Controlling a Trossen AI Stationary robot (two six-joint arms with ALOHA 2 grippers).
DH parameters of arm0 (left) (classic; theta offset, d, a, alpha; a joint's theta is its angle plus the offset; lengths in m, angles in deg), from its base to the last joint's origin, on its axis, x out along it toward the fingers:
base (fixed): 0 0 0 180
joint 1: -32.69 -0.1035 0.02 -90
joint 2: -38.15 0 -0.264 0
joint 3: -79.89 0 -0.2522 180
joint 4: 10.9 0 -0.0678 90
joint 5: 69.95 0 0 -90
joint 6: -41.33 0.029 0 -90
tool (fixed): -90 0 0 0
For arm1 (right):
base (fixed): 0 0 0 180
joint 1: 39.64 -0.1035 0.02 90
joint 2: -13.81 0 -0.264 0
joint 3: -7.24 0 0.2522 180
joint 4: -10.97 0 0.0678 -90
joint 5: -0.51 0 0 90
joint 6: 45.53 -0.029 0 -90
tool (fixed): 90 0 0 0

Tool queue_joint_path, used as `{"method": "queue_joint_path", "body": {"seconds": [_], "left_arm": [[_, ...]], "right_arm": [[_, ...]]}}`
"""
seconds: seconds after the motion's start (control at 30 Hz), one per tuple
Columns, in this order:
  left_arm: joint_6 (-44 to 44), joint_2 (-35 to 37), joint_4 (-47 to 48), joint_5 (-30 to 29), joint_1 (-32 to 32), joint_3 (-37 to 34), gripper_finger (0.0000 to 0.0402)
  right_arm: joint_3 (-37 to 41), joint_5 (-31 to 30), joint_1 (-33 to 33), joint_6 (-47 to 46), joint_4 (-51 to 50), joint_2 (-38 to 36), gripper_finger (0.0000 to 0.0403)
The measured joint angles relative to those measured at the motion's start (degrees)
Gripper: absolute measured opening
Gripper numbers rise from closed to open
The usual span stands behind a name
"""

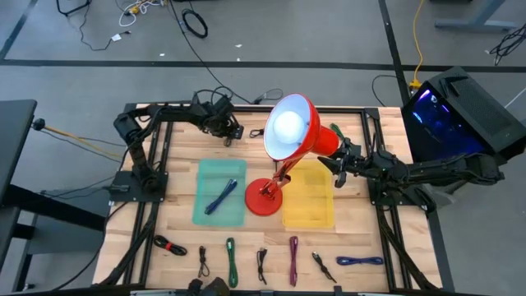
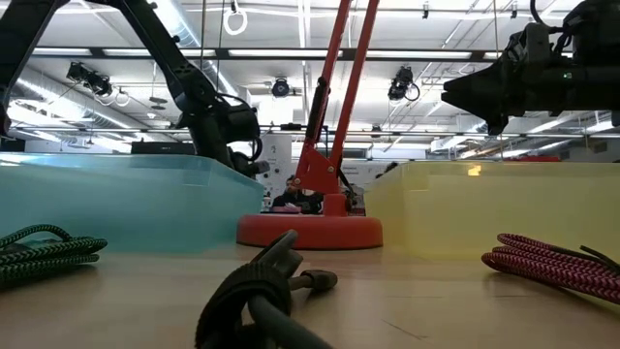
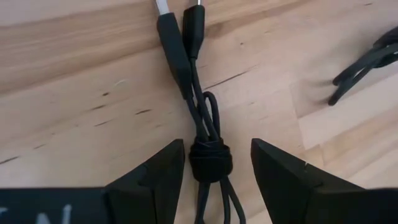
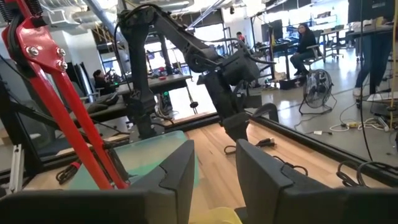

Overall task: Pick & Place USB Port
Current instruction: Put the top left power cord into the yellow bin

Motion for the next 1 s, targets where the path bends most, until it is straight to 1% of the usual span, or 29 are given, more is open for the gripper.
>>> {"method": "queue_joint_path", "body": {"seconds": [0.1,0.17,0.2,0.27,0.37,0.4,0.57,0.67,0.73,0.83,0.93,1.0], "left_arm": [[1.7,-0.6,0.2,-0.7,0.5,0.0,0.0190],[1.6,-0.6,0.9,-1.9,0.5,0.1,0.0177],[1.7,-0.6,1.3,-2.7,0.6,0.2,0.0163],[1.8,-0.7,1.7,-3.5,0.5,0.2,0.0124],[3.6,-0.7,1.3,-2.5,0.3,0.1,0.0040],[5.0,-0.7,0.7,-2.5,0.3,0.2,0.0027],[8.2,-0.5,-1.8,0.1,0.5,0.0,0.0025],[10.6,1.6,-3.2,2.0,1.2,-0.4,0.0025],[12.0,4.3,-5.2,2.6,1.7,0.2,0.0025],[14.9,8.8,-6.5,5.4,2.4,0.5,0.0025],[16.8,14.7,-8.4,7.8,3.7,0.4,0.0025],[19.2,18.9,-10.1,9.7,5.7,-0.1,0.0025]], "right_arm": [[0.0,0.0,0.0,0.0,0.0,0.0,0.0121],[0.0,0.0,0.0,0.0,0.0,0.0,0.0121],[0.0,0.0,0.0,-0.3,0.0,0.0,0.0121],[0.0,0.0,0.0,-0.7,0.0,0.0,0.0121],[0.0,0.0,0.0,-0.9,0.0,0.0,0.0121],[0.0,0.0,0.0,-0.9,0.0,0.0,0.0121],[0.0,0.1,0.0,-1.6,-0.1,0.0,0.0121],[0.0,0.8,0.0,-3.0,-0.1,0.0,0.0121],[0.0,2.7,0.0,-3.2,0.1,0.0,0.0121],[0.0,4.8,0.0,-4.7,2.9,0.0,0.0121],[-0.1,6.7,0.0,-5.7,6.0,0.1,0.0121],[-1.7,8.3,-0.1,-6.5,5.5,0.4,0.0121]]}}
